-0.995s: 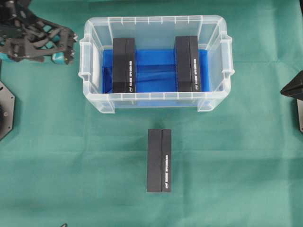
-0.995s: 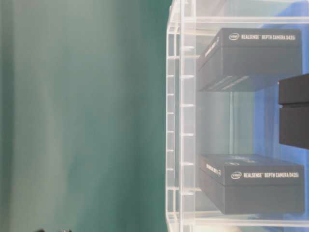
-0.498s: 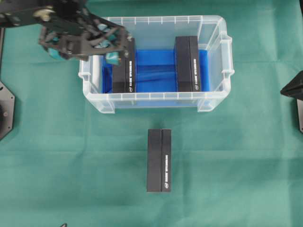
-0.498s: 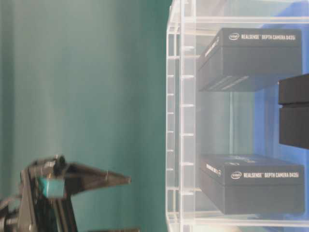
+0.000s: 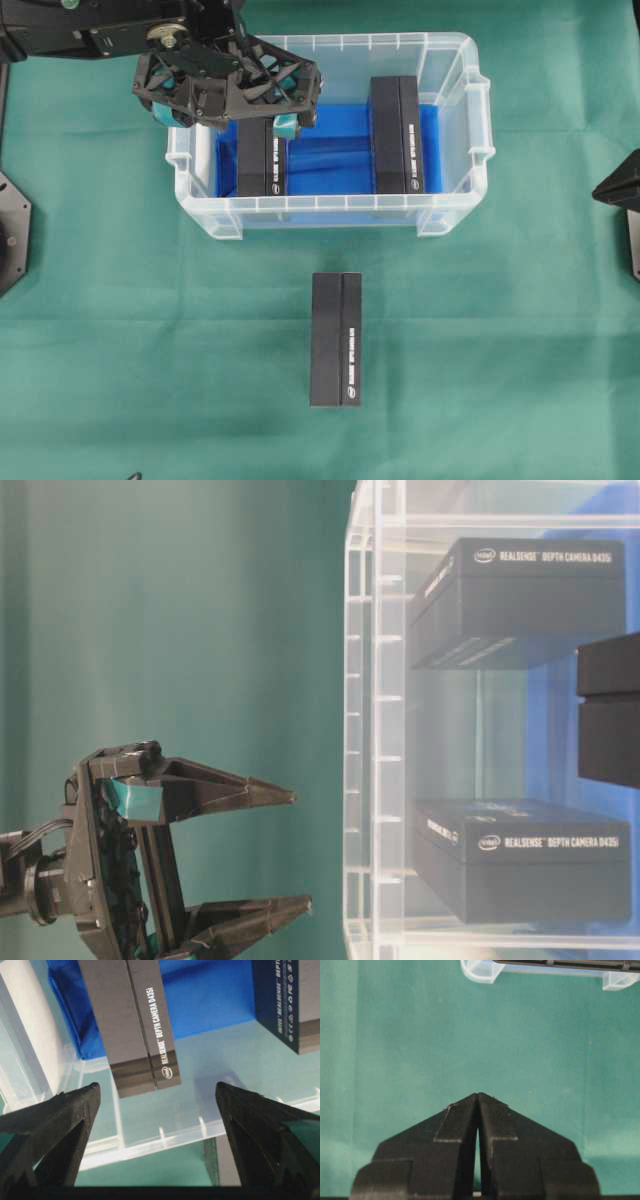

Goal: Take the box out of the case with the left arm.
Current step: 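Move the open left gripper over the left black box in the case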

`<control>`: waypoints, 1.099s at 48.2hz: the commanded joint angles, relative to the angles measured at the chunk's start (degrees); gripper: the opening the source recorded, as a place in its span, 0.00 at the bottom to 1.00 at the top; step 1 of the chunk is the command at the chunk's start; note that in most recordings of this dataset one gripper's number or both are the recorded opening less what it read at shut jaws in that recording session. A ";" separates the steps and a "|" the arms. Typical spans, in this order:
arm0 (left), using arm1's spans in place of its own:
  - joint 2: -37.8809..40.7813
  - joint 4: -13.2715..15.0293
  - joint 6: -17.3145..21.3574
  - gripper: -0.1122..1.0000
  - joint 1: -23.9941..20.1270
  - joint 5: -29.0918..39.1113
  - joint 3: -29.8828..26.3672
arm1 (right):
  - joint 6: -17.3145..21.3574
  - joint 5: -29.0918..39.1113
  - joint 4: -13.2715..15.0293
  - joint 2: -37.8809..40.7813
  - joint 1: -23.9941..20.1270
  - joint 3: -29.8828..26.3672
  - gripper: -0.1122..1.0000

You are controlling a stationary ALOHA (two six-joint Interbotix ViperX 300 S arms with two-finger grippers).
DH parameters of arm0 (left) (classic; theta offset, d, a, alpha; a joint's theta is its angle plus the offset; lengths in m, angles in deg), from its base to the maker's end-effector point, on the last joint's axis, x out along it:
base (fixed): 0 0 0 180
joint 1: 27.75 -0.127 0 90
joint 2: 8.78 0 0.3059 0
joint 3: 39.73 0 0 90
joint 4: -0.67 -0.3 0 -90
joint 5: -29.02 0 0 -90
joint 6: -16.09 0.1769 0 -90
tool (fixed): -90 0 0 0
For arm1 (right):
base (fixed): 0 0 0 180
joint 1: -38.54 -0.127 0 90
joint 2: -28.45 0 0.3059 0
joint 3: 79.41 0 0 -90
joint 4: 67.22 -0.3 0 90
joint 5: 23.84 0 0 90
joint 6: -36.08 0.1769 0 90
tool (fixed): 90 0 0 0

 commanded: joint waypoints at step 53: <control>-0.18 -0.88 -0.62 0.94 -0.18 -5.45 3.69 | 0.18 -0.18 -0.09 0.53 0.09 -1.67 0.12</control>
